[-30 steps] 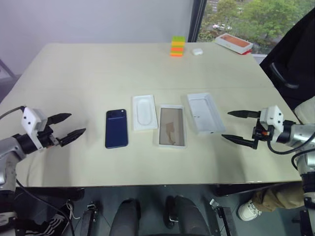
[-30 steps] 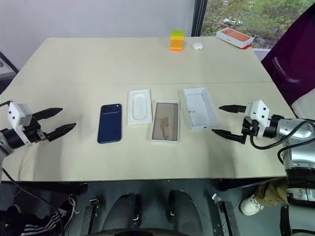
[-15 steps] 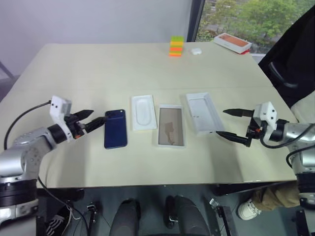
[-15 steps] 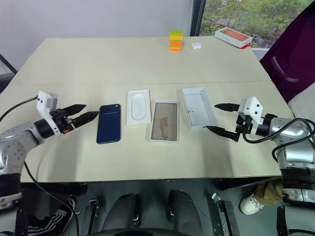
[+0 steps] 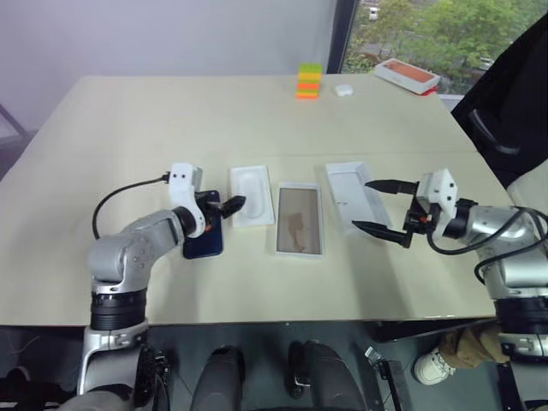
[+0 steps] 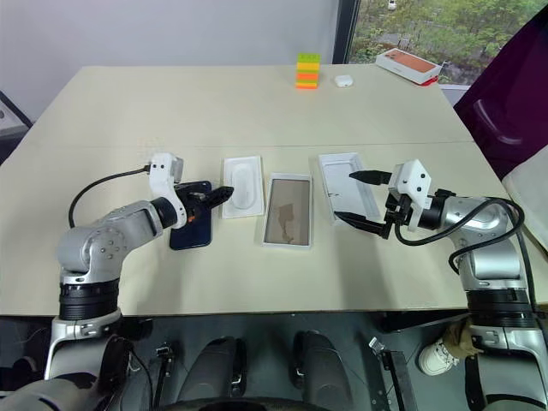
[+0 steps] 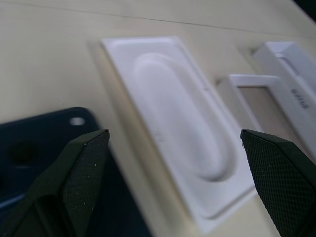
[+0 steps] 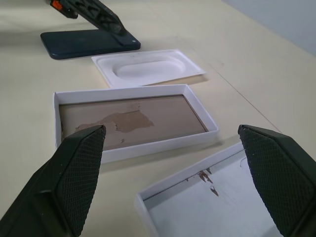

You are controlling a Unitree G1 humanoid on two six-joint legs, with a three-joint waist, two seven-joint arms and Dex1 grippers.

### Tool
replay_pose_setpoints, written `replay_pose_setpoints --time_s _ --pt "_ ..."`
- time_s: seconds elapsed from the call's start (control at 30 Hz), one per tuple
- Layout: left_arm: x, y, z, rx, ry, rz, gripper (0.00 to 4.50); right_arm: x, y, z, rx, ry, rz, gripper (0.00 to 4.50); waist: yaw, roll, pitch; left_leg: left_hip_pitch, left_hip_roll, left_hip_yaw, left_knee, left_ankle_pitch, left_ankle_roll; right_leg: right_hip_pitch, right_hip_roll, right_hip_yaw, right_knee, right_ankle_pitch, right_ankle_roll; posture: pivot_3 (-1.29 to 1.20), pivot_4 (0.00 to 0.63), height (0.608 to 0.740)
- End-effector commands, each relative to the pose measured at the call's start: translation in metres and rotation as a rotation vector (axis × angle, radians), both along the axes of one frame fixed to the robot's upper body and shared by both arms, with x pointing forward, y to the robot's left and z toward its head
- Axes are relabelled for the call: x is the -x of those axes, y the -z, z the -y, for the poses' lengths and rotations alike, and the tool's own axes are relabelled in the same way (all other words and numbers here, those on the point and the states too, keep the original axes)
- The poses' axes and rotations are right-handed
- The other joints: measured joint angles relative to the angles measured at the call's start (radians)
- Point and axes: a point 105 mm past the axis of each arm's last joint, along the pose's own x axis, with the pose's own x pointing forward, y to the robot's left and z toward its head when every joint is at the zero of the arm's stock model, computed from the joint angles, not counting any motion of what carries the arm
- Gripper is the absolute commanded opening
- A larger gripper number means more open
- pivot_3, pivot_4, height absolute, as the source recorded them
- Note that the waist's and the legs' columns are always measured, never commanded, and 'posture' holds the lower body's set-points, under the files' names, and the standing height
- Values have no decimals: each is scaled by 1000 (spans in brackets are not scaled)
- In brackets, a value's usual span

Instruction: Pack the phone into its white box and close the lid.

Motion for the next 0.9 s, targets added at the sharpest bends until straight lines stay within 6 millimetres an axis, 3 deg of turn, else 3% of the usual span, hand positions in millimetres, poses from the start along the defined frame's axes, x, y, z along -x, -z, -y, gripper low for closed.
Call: replay_pose_setpoints --time_s 0.03,0.3,0.43,0.67,0.9 --pt "1 -13 2 1 2 36 4478 1 -5 -1 4 -8 37 4499 -1 0 0 0 0 0 0 0 0 0 0 0 0 0 0 0 150 740" --pt "-12 2 1 70 -116 -107 4478 -1 -4 -2 9 -3 52 4499 1 0 0 0 0 0 0 0 0 0 0 0 0 0 0 0 150 740" --pt "-17 2 16 69 -89 -130 4478 -1 -3 -2 5 0 55 4499 1 0 0 0 0 0 0 0 0 0 0 0 0 0 0 0 150 740" --pt "-24 6 21 29 -119 -171 4478 -4 -2 -1 10 11 67 4499 0 0 0 0 0 0 0 0 0 0 0 0 0 0 0 0 150 740" --pt "-24 16 27 106 -140 -264 4478 -5 -3 -1 5 16 78 4499 1 0 0 0 0 0 0 0 0 1 0 0 0 0 0 0 150 740"
